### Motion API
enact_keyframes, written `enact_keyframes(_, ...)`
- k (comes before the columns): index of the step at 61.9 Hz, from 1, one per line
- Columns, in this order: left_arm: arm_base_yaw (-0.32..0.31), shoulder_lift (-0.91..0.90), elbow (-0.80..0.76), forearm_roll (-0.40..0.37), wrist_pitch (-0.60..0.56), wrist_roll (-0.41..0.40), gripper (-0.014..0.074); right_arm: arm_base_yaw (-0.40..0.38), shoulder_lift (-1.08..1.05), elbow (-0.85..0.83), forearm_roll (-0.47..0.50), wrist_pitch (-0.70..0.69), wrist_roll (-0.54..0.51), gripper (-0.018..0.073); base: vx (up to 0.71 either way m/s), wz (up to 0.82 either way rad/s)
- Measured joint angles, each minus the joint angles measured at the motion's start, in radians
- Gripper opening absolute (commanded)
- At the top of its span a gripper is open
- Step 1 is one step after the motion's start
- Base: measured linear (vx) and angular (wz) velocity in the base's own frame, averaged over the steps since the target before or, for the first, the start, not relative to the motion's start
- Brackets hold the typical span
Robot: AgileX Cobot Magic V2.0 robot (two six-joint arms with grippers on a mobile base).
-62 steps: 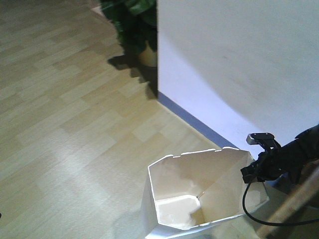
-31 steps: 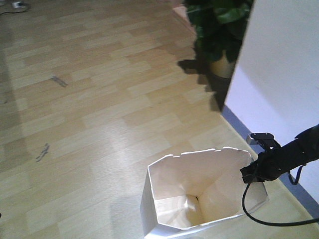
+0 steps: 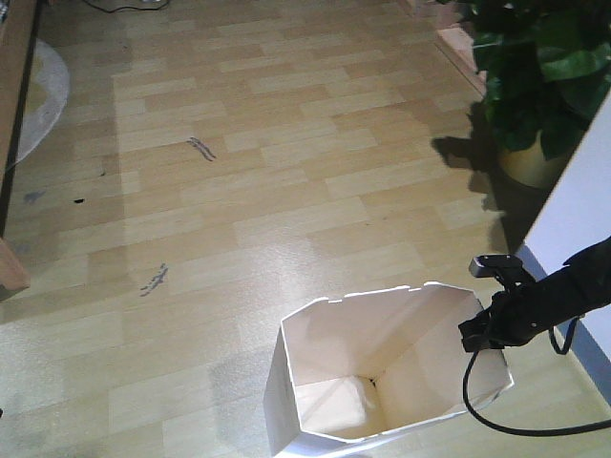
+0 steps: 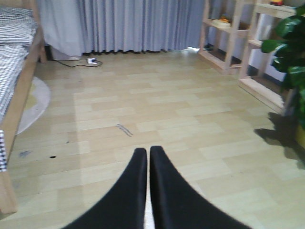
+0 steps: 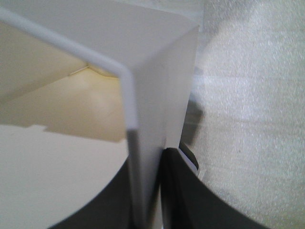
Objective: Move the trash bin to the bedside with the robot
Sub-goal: 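Drive the base away from the desk, turning toward the bed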
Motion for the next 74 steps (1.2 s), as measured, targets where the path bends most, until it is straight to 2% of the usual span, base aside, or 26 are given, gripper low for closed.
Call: enact_keyframes(74, 0.000, 0.000, 0.000, 0.000, 0.000, 0.000, -0.0006, 0.000, 0.000, 0.000, -0.003, -0.002, 0.000, -0.0005, 0.21, 0.17)
